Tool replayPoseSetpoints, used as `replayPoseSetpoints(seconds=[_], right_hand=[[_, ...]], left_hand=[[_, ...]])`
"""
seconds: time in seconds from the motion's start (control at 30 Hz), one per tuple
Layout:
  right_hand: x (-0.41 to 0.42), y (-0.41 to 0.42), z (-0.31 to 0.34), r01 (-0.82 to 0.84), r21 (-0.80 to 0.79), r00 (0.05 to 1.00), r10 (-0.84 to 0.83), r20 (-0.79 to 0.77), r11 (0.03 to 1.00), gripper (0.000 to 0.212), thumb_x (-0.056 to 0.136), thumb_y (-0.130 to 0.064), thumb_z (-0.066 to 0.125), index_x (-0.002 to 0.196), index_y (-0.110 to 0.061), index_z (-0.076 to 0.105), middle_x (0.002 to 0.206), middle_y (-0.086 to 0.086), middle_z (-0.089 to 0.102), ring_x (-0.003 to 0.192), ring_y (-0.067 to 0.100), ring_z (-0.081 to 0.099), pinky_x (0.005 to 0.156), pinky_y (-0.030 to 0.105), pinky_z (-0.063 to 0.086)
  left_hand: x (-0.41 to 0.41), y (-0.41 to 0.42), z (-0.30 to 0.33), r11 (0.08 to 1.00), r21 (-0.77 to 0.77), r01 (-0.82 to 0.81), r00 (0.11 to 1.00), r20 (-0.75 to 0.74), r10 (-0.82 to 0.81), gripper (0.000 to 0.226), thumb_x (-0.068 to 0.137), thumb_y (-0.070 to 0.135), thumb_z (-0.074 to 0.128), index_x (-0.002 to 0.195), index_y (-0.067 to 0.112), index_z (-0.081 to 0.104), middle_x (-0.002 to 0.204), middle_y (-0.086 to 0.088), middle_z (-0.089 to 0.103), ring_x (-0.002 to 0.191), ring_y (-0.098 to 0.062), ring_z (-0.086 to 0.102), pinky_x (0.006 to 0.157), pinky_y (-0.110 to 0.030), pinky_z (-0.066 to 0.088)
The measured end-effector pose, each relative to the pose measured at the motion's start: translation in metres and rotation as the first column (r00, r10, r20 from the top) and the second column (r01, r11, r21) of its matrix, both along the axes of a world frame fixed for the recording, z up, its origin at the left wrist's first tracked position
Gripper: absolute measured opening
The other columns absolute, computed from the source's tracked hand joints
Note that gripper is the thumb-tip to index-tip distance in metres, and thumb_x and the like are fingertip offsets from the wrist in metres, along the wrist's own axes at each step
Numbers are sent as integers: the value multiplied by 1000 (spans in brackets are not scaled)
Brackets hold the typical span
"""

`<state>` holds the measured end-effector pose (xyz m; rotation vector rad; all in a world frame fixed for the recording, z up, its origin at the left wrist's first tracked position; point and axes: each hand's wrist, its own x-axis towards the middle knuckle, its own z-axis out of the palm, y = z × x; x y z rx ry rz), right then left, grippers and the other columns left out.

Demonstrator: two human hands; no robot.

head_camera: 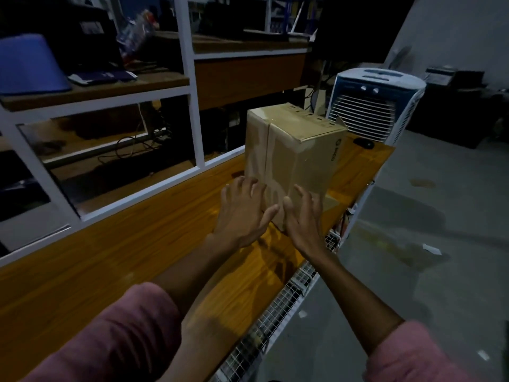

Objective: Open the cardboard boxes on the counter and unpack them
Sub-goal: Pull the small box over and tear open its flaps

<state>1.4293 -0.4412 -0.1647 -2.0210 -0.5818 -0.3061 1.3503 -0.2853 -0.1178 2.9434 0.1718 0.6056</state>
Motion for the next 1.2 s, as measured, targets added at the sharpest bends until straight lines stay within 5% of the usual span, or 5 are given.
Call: replayPoseSetpoints(seconds=[0.47,0.7,0.83,1.0,1.2], right_hand=[[73,-32,38,12,55,998,-9,-68,998,63,101,-57,40,153,-21,33,150,9,32,135,27,41,99,33,38],[150,-36,66,55,182,974,-13,-227,982,73,103,-61,28,162,-21,12,167,9,18,152,29,21,119,45,27],[153,-17,66,-83,257,990,109,-86,963,62,104,-58,28,144,-15,49,139,11,55,127,23,53,94,30,44],[121,18,64,-292,204,951,260,167,935,60,105,-54,29,108,-8,68,102,7,63,94,18,59,75,31,47],[92,46,48,-428,74,893,409,187,901,28,104,-19,54,78,-10,59,77,0,56,76,17,52,65,33,38]], left_hand=[[100,-41,45,994,-24,109,986,132,-105,86,96,68,33,160,18,6,169,-8,-5,156,-27,-7,124,-52,4],[133,-51,70,973,212,-86,981,191,45,59,99,59,34,139,17,48,133,-10,50,122,-29,48,108,-52,34],[118,-48,86,928,205,-312,924,291,247,63,100,62,26,130,15,54,118,-10,58,107,-30,57,101,-55,33],[88,-33,112,864,164,-476,862,283,421,66,95,60,39,144,16,41,138,-15,48,124,-37,48,104,-63,32],[60,3,72,837,188,-514,827,-152,542,60,98,59,35,138,17,49,148,-13,45,141,-38,32,113,-65,21]])
